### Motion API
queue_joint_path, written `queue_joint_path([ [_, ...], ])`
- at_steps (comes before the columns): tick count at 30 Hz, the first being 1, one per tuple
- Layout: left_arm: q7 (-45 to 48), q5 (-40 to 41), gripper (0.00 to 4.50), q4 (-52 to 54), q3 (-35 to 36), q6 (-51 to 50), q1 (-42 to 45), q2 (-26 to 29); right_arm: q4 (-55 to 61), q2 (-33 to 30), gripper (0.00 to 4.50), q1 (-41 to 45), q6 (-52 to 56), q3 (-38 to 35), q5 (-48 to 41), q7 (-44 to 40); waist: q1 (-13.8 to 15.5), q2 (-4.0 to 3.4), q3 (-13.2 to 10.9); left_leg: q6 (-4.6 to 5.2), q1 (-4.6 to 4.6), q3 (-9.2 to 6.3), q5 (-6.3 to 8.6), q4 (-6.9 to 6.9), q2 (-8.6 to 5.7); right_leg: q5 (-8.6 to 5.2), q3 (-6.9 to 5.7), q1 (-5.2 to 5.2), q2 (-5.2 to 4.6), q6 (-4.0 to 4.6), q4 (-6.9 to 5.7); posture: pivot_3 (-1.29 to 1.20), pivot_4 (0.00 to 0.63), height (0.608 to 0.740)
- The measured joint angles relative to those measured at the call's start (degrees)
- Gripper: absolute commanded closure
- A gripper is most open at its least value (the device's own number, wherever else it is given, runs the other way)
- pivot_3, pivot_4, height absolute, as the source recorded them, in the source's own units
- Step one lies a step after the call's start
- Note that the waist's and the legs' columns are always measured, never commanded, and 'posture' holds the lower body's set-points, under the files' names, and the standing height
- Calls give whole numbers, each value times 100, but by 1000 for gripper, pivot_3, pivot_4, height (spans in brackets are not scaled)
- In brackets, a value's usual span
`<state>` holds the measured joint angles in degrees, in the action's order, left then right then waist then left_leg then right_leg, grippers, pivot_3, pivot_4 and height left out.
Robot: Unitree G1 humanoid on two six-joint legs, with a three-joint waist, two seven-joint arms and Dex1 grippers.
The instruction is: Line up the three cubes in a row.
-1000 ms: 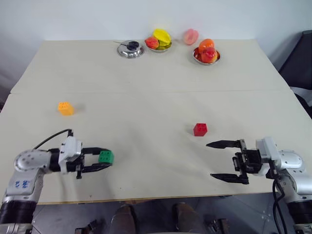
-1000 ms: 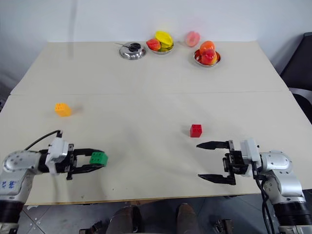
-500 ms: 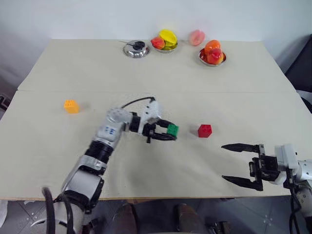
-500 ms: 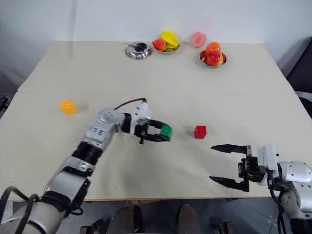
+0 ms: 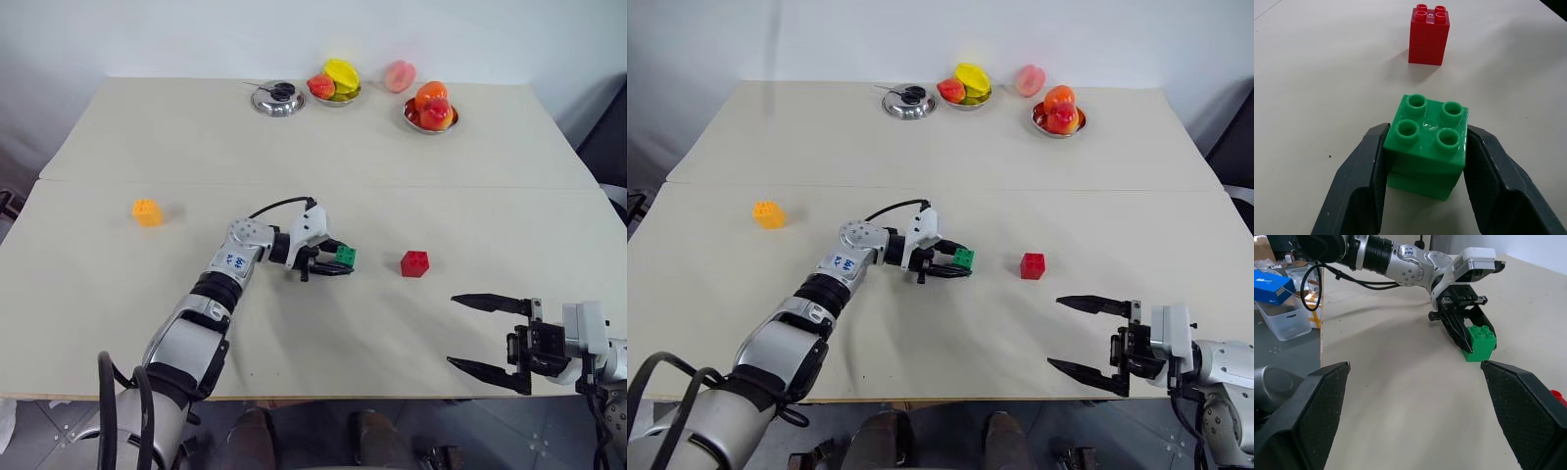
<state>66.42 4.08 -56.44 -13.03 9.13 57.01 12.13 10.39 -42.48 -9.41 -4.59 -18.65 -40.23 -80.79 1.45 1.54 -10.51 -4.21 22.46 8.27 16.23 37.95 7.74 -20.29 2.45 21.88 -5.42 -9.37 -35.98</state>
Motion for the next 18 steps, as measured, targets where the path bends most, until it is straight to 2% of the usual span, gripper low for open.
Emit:
queue_joint_path([
  [1,0,-4,2647,-34,26,18,6,-6,8,2,0,3,-1,0,0,7,0,0,0,0,0,0,0,0,0,0,0,-1,0,0,0,0,150,740],
  [3,12,-10,1953,-54,71,3,6,-15,13,8,0,7,-3,0,2,16,0,0,0,0,0,-1,0,0,0,0,-1,-1,0,0,0,0,150,740],
  [8,122,-2,604,34,140,-434,-39,23,6,60,0,126,-5,21,32,27,-7,0,0,0,1,-1,0,-2,0,0,-2,0,0,0,0,0,150,740],
  [10,392,220,74,576,322,-566,-287,215,-21,117,0,320,-4,68,56,42,-41,0,0,-1,0,0,-1,-9,1,0,-2,5,2,0,-4,0,150,740],
  [15,924,834,74,1889,920,-775,-987,1070,-216,210,0,633,8,248,95,47,-75,-3,-1,-2,-5,2,-1,-8,2,-1,-1,6,1,2,-12,0,150,740],
  [18,888,1145,74,2607,1403,-857,-1646,1607,-334,288,0,924,86,357,95,75,-90,-4,-2,0,-5,2,-1,-5,2,-1,0,4,0,2,-14,0,150,740],
])
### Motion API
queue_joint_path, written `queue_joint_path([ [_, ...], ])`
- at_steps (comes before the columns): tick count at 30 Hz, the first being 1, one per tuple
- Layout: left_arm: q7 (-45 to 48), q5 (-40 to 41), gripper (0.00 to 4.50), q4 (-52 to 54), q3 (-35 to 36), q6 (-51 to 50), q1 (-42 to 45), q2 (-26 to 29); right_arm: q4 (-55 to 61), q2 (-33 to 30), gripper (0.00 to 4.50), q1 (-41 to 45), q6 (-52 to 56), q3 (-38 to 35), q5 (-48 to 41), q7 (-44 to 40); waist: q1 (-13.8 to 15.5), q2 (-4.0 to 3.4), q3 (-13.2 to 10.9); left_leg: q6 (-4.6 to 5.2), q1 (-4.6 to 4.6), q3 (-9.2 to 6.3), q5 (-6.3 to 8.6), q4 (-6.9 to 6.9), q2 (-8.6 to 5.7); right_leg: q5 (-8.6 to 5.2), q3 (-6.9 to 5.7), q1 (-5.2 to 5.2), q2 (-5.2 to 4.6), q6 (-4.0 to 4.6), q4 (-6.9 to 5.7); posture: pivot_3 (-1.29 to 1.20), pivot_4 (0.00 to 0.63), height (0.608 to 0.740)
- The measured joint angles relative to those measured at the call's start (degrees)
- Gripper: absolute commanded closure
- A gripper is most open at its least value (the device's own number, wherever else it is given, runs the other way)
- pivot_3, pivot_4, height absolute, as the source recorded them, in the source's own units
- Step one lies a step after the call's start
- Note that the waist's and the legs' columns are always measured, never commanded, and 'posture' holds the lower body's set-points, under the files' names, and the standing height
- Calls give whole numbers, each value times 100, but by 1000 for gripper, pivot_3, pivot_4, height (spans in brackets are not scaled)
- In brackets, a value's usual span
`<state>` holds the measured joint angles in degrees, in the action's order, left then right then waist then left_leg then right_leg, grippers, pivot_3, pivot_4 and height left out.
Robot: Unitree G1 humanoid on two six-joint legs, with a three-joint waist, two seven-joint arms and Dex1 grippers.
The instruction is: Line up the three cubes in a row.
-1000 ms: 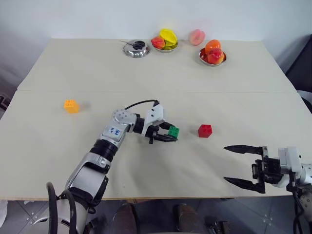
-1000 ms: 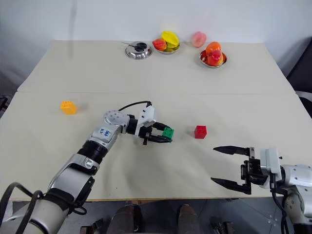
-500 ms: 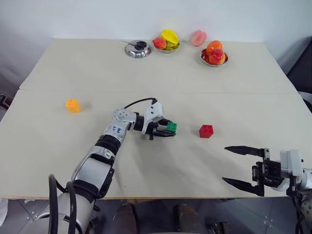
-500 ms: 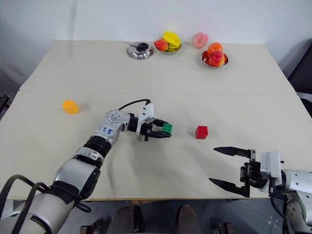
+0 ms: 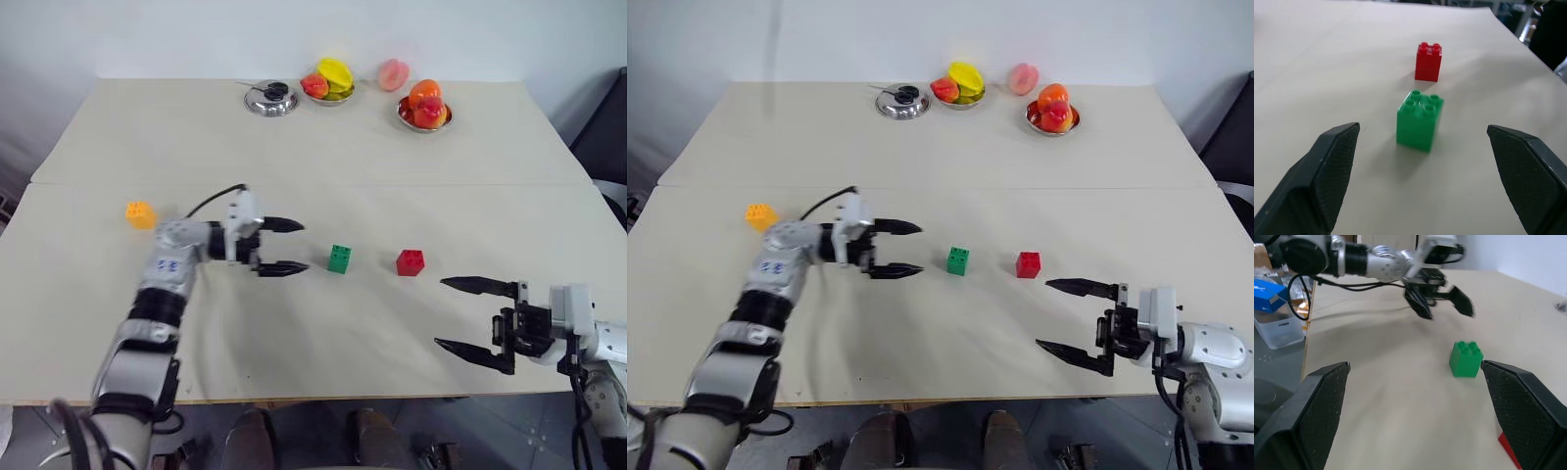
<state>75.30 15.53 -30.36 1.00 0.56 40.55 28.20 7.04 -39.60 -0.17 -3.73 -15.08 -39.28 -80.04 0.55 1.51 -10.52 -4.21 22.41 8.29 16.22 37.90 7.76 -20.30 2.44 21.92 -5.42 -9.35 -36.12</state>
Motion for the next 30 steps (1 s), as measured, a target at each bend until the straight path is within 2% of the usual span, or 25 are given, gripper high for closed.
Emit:
queue_joint_path([
  [3,-471,220,74,726,712,-38,-917,450,-109,241,0,356,38,137,-22,93,-56,0,0,0,-1,-1,0,0,2,0,1,0,0,1,-9,0,150,740],
  [7,-1472,437,74,1773,1740,-117,-2249,605,-200,381,0,588,393,303,-169,106,-69,0,0,7,-3,2,6,2,2,-1,2,-2,-5,2,-8,0,150,740],
  [12,-3328,502,74,2578,3116,-48,-3959,-199,-234,916,0,915,365,536,-155,311,-95,0,0,7,-6,2,10,1,4,-2,3,-2,-4,4,-12,0,150,740],
  [15,-3986,546,74,2734,3737,63,-4894,-577,-206,1086,0,1037,361,637,-120,352,-99,4,2,10,-7,4,18,2,4,-3,3,-3,-5,6,-8,0,150,740],
  [18,-4405,682,74,2881,4081,161,-5444,-864,-199,1104,0,1115,363,742,-89,327,-59,6,3,13,-13,1,24,5,4,-4,1,-19,-6,8,2,0,150,740],
  [24,-4851,995,74,3085,4063,-54,-5401,-976,-284,1105,0,1257,361,791,-74,209,-68,10,6,19,-21,-2,36,4,4,-4,-3,-34,-6,11,12,0,150,740],
  [28,-5277,1108,74,3208,3672,-651,-4559,-779,-347,1105,0,1319,362,841,-22,125,-61,10,5,12,-21,-3,32,5,4,-3,-5,-34,-5,8,8,0,150,740],
  [30,-5658,950,74,3038,3427,-959,-3805,-520,-378,1103,0,1320,364,839,-15,104,-65,12,6,12,-22,-3,32,6,4,-2,-6,-34,-3,6,7,0,150,740],
])
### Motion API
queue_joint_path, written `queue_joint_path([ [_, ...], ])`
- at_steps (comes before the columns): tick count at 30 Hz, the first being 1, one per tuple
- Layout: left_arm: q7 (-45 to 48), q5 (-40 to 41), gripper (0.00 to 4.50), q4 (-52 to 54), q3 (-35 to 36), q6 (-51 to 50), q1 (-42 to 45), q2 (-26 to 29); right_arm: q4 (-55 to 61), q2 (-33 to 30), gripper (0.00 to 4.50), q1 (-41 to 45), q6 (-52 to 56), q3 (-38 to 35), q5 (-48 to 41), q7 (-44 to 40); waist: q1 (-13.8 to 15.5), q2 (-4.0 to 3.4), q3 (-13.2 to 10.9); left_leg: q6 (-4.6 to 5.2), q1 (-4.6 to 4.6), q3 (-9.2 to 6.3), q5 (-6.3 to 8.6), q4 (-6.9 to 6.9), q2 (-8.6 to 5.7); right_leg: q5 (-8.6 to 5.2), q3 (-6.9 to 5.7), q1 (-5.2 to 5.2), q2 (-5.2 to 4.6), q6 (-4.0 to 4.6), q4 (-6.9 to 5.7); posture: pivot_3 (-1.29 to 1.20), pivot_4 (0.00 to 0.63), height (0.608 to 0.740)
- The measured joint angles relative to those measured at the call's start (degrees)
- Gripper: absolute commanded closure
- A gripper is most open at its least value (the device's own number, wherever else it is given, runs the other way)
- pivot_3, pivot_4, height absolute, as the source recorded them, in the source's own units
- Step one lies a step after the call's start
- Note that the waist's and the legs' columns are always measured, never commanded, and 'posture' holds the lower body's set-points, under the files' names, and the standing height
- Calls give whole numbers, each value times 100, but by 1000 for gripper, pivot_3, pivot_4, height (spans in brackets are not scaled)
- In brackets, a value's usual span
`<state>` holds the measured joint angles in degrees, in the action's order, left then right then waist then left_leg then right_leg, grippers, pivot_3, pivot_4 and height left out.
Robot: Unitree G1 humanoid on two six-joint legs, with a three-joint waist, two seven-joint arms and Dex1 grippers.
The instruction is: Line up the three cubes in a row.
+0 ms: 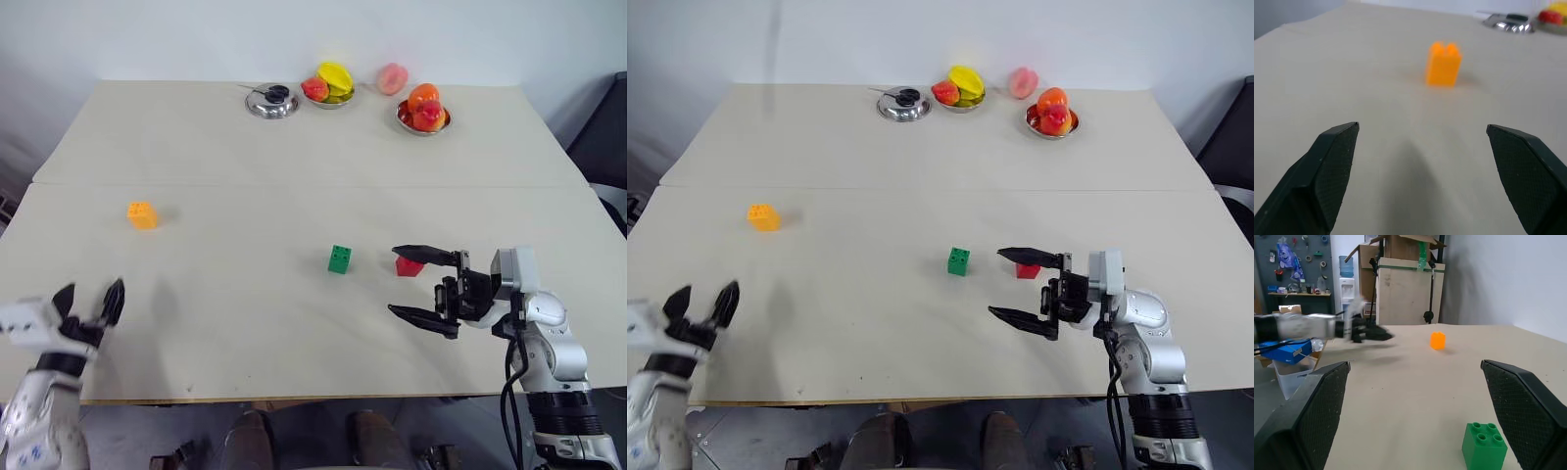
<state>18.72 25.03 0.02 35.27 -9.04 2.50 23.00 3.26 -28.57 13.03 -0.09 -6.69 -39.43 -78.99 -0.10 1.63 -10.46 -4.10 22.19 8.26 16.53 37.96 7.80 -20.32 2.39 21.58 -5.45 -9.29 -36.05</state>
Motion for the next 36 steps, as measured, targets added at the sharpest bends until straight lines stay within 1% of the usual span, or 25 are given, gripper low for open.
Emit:
queue_joint_path([
  [2,-444,-205,74,-335,-226,-326,826,221,-18,2,0,-1,3,23,9,-9,-1,0,0,0,0,2,0,0,-1,1,-1,0,0,-3,2,0,150,740],
  [5,-820,-477,74,-841,-493,-543,1553,320,-16,3,0,-36,2,27,42,0,-37,-4,1,-2,-4,16,4,-4,-1,2,1,4,-1,-3,7,0,150,740],
  [11,-853,-734,74,-1910,-1018,-640,2304,345,72,8,0,-92,2,50,87,111,-33,-3,1,-5,2,30,4,-12,0,1,-6,31,-1,-2,7,0,150,740],
  [14,-936,-874,610,-2223,-1104,-578,2443,454,157,8,0,-153,2,48,103,186,-31,-4,1,-5,3,31,4,-13,0,1,-5,32,-2,-2,6,0,150,740],
  [15,-971,-915,885,-2326,-1102,-525,2465,479,165,8,0,-185,2,48,108,214,-23,-3,1,-5,2,31,4,-12,0,1,-5,32,-2,-2,6,0,150,740],
  [21,-815,-943,2852,-2585,-1171,-390,2489,487,345,14,0,-420,-5,45,128,356,19,-3,1,-6,7,30,5,-7,0,1,-6,30,-3,-2,5,0,150,740],
  [22,-739,-941,3049,-2602,-1175,-361,2500,487,379,14,0,-460,-8,43,129,383,22,-3,1,-6,6,29,5,-6,0,1,-6,28,-3,-2,5,0,150,740],
  [23,-621,-939,3046,-2663,-1193,-304,2519,490,404,14,0,-501,-10,39,129,406,22,-3,1,-6,6,30,5,-6,0,1,-6,29,-3,-2,5,0,150,740],
  [25,-209,-932,3046,-2798,-1306,-137,2553,549,442,10,0,-567,-12,6,133,448,21,-3,1,-6,7,30,5,-6,0,1,-7,29,-2,-2,5,0,150,740],
  [28,923,-947,3046,-2891,-1734,311,2617,864,553,-81,0,-718,-14,-112,131,484,24,-3,1,-8,11,30,6,-9,0,1,-10,33,-2,-2,7,0,150,740],
  [31,2459,-854,3046,-2811,-2170,796,2822,1191,647,-282,0,-933,-3,-337,98,483,42,-4,0,-10,13,31,8,-11,0,1,-11,32,-3,-2,10,0,150,740],
  [32,3116,-747,3046,-2692,-2354,921,2885,1254,693,-372,0,-1044,3,-459,76,474,62,-4,0,-11,12,31,8,-11,0,1,-11,32,-2,-2,10,0,150,740],
  [34,4164,-623,3046,-2499,-2747,1022,2998,1309,757,-565,0,-1279,7,-703,-3,416,88,-6,-1,-11,12,32,9,-11,0,1,-11,32,-2,-2,13,0,150,740],
  [36,4990,-650,3046,-2555,-3218,1080,3229,1300,765,-828,0,-1626,8,-1012,-47,285,142,-7,-1,-11,12,31,9,-8,0,1,-11,32,-1,-2,13,0,150,740],
])
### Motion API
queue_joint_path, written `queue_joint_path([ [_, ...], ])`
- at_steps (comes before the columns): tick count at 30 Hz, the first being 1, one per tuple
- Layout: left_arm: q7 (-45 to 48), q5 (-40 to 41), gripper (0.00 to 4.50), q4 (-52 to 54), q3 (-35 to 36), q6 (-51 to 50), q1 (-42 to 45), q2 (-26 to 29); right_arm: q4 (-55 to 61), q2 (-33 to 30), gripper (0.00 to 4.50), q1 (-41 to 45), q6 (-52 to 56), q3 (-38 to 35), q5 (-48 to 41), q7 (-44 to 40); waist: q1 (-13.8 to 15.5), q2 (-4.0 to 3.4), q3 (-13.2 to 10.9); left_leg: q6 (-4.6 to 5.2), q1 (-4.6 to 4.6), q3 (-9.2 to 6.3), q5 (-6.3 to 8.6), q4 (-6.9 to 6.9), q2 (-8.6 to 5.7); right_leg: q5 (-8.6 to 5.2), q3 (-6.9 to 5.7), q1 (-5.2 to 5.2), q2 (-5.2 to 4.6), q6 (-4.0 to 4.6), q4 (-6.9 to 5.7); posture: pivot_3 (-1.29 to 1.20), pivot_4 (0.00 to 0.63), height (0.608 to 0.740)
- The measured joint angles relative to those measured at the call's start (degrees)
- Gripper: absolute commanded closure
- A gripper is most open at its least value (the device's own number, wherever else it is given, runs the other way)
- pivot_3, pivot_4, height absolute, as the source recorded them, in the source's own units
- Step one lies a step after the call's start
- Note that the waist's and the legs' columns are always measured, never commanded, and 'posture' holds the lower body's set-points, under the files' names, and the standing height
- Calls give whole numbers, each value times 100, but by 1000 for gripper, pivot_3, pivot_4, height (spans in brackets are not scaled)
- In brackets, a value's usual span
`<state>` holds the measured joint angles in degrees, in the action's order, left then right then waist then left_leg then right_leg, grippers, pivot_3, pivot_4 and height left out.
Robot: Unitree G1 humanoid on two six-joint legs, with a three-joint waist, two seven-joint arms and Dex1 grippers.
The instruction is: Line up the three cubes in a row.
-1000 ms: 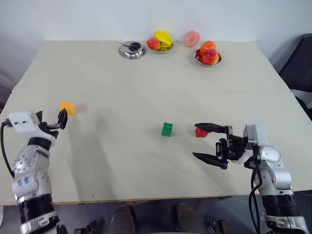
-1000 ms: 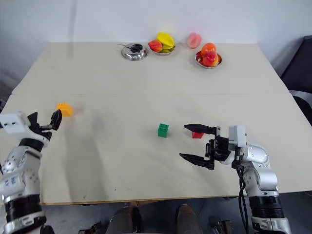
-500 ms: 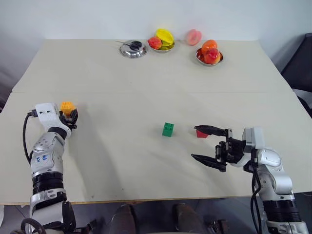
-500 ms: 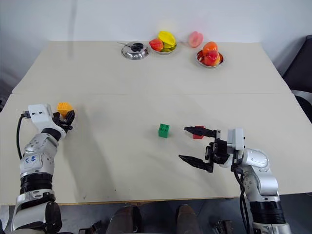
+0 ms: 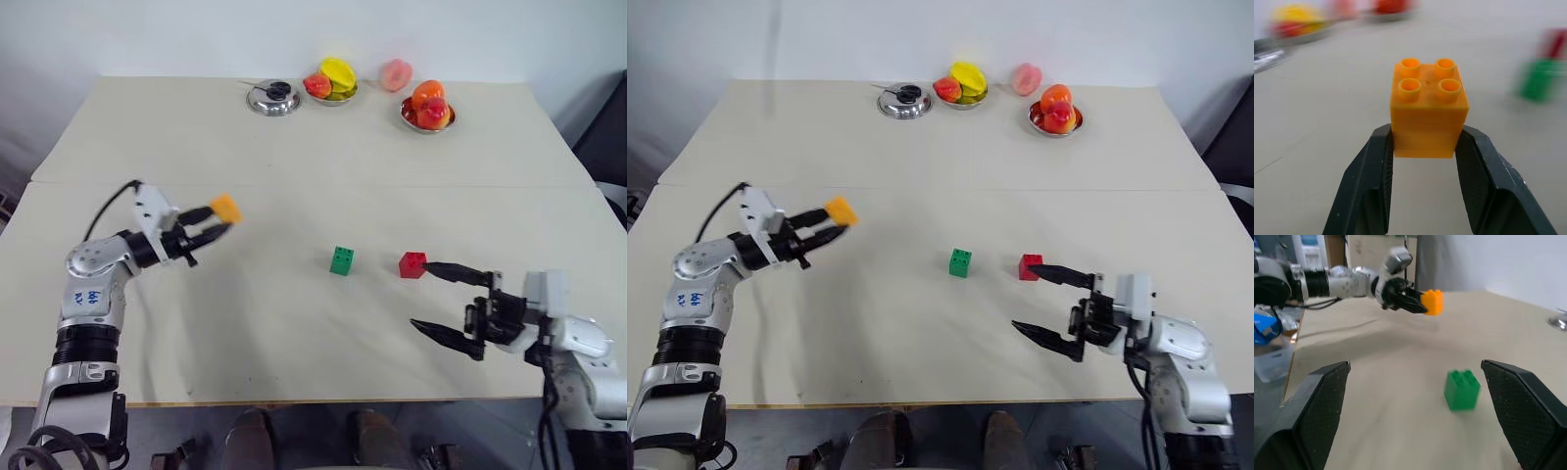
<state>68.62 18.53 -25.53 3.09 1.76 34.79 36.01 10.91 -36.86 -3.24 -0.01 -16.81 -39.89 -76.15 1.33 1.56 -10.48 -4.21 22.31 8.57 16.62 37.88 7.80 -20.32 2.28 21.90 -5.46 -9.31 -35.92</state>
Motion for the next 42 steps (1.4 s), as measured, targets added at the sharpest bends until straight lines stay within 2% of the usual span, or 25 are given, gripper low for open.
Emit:
queue_joint_path([
  [3,722,-220,3046,-441,-460,292,336,-36,-6,-198,0,-357,4,-392,-54,-92,4,0,0,1,0,-3,0,7,0,0,1,-4,0,0,1,0,150,740],
  [7,1107,-511,3046,-1514,-690,790,871,-285,9,-233,0,-669,7,-620,-91,-96,-14,1,0,3,0,-5,1,9,0,1,1,-4,-1,-1,2,0,150,740],
  [17,1158,-1237,3046,-3757,-874,1836,1929,-791,467,-203,0,-906,43,-626,-180,203,9,4,-2,5,11,-10,3,11,0,1,-2,4,-2,-1,3,0,150,740],
  [22,1172,-1442,3046,-4226,-853,2054,2197,-773,614,-203,0,-969,68,-627,-217,333,-2,4,-2,5,9,-10,3,9,0,1,-2,4,-1,-1,0,0,150,740],
  [24,1153,-1465,2287,-4280,-826,2124,2199,-773,682,-203,0,-985,76,-627,-219,372,-4,4,-2,5,9,-11,3,9,0,1,-2,4,-1,-1,-1,0,150,740],
  [32,1034,-1640,16,-4462,-738,2133,2205,-650,704,-186,0,-1025,77,-626,-218,444,4,4,-2,5,9,-11,3,12,0,0,-3,3,-1,-1,-4,0,150,740],
  [39,1071,-1655,16,-4457,-611,2107,2198,-566,704,-186,0,-970,79,-610,-217,447,6,4,-2,5,10,-11,3,10,0,0,-3,4,-1,-1,-4,0,150,740],
  [42,1370,-1390,16,-3827,-313,2036,1675,-83,624,-190,0,-967,35,-649,-219,386,-78,4,-2,4,9,-8,2,-3,1,-1,-2,15,0,2,-6,0,150,740],
])
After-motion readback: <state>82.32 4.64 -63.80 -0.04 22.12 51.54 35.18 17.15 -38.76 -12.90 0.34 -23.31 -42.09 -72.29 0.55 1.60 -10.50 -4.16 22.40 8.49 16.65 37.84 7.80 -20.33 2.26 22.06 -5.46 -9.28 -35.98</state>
